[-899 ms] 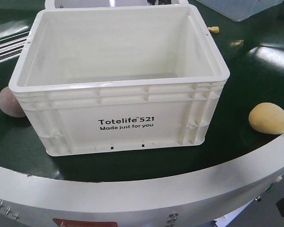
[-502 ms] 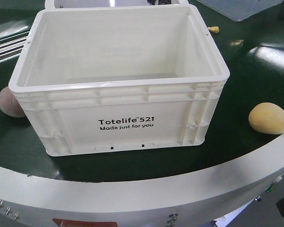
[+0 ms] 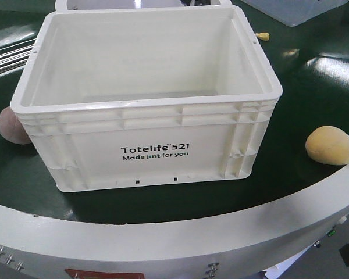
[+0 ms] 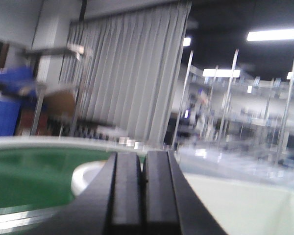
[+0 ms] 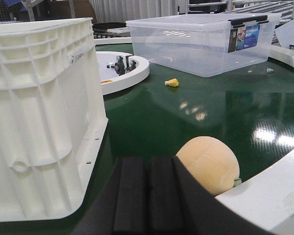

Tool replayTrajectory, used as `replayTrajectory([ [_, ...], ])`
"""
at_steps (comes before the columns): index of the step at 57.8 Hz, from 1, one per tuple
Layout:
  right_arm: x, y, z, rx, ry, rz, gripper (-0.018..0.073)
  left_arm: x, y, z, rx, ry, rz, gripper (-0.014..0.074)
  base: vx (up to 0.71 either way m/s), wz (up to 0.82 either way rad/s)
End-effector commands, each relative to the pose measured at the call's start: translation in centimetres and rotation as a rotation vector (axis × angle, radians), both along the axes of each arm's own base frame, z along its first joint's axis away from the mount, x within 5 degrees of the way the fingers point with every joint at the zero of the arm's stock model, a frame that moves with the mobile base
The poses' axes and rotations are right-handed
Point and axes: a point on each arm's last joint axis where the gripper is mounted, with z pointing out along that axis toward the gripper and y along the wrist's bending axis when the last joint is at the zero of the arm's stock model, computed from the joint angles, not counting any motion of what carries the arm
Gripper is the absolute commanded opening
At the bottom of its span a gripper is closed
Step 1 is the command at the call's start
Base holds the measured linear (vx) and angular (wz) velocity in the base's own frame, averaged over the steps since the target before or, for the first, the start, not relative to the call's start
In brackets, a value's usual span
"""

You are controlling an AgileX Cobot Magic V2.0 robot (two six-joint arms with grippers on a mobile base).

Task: Place moving items into box and shelve
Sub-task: 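Reach the left gripper down toward the pink ball beside the crate, then grasp the pink ball with the left gripper and lift it over the crate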

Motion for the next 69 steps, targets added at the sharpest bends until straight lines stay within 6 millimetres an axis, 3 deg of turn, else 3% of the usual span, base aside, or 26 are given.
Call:
replayTrajectory([
  [1,0.1,0.1,0.6,-0.008,-0.076,0.007,-0.0008,1.7,-0.1,3.6,0.041,0.103,-0.002,-0.0003,0.0,0.0],
  [9,0.0,0.2,1.1,-0.003,-0.127,0.014,-0.0008,7.0,-0.3,7.5,0.155,0.354,-0.004,0.0001,0.0,0.0],
  [18,-0.4,0.4,3.1,0.016,-0.35,0.048,-0.0008,13.1,-0.5,9.1,0.189,0.556,-0.022,0.001,0.0,0.0],
  [28,-1.8,0.8,5.9,0.047,-0.697,0.1,-0.0008,18.8,0.0,7.0,0.282,0.797,0.003,0.0087,0.0,0.0],
  [33,-2.4,0.8,6.5,0.054,-0.787,0.114,-0.0008,20.8,1.1,5.3,0.18,0.882,0.056,0.0163,0.0,0.0],
  [44,-1.1,0.5,4.9,0.07,-0.557,0.071,-0.0008,23.9,2.4,2.3,0.014,0.933,0.104,0.0414,0.0,0.0],
  [51,-0.5,0.0,4.2,0.224,-0.373,0.03,-0.0008,25.6,2.2,-0.1,0.011,0.99,0.081,0.0559,0.0,0.0],
  [56,-0.6,-0.1,4.7,0.315,-0.294,0.022,-0.0008,26.6,2.2,-1.6,0.032,1.022,0.074,0.0592,0.0,0.0],
  [69,0.6,0.3,7.3,0.227,-0.107,0.025,-0.0008,28.9,2.3,-5.2,0.056,1.065,0.063,0.0559,0.0,0.0],
])
